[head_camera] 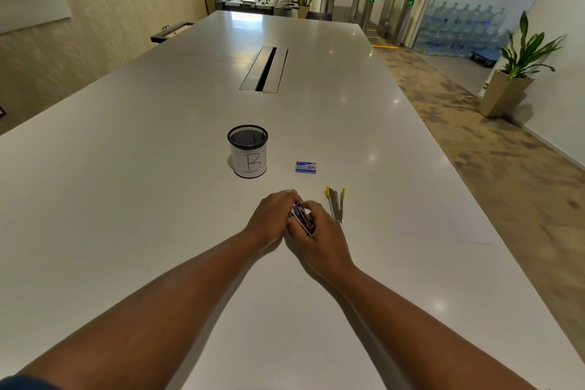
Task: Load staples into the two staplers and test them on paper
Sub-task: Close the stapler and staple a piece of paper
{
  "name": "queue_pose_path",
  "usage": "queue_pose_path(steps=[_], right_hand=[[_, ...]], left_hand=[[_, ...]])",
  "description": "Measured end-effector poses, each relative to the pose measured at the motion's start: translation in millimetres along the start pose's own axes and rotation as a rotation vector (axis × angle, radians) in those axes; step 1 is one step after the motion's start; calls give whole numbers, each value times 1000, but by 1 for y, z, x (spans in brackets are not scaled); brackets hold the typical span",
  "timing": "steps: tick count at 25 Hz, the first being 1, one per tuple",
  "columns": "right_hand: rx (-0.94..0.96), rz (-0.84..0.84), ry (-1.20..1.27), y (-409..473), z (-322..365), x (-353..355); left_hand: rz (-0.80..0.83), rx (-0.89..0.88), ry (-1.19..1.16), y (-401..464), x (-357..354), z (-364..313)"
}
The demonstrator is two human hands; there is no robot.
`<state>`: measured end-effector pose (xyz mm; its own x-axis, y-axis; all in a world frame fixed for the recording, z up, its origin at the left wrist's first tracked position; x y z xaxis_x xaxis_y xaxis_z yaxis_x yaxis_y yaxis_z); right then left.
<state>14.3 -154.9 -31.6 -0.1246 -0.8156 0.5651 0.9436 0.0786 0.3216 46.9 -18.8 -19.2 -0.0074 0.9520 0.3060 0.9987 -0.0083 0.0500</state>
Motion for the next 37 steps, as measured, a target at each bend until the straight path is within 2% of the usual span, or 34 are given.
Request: queue_pose_path(steps=[2, 6, 10, 14, 18, 22, 32, 37], right_hand=[[-8, 9, -27, -1, -1, 1], [-30, 42, -104, 2, -1, 1], [37, 72, -257, 0, 4, -4], [99, 88, -326, -5, 7, -7], [102, 109, -334, -6, 9, -6], [111, 103, -371, -7, 11, -5], [111, 84, -366, -10, 13, -5], [75, 69, -319, -11, 12, -4]], left_hand=[[-15, -60, 100, -1, 0, -3], [-79, -9, -79, -4, -1, -2], [-42, 48, -234, -4, -1, 0], [-51, 14, -62, -3, 1, 1], [-66, -22, -28, -3, 4, 1], [-104, 52, -83, -10, 1, 0], [-140, -65, 26, -13, 2, -6], [-91, -29, -91, -15, 2, -4]])
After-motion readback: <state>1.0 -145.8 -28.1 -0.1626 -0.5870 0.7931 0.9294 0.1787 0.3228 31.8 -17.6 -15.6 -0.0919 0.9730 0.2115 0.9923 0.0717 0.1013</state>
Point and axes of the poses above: each hand's wrist, its own y-axis towards the middle knuckle, its own x-axis out of the back of the hand, z = x × y, the point moved 2 cm from there along y, towards the middle knuckle, and after that the axes turned 3 degrees about -z, right-handed, at the moved point
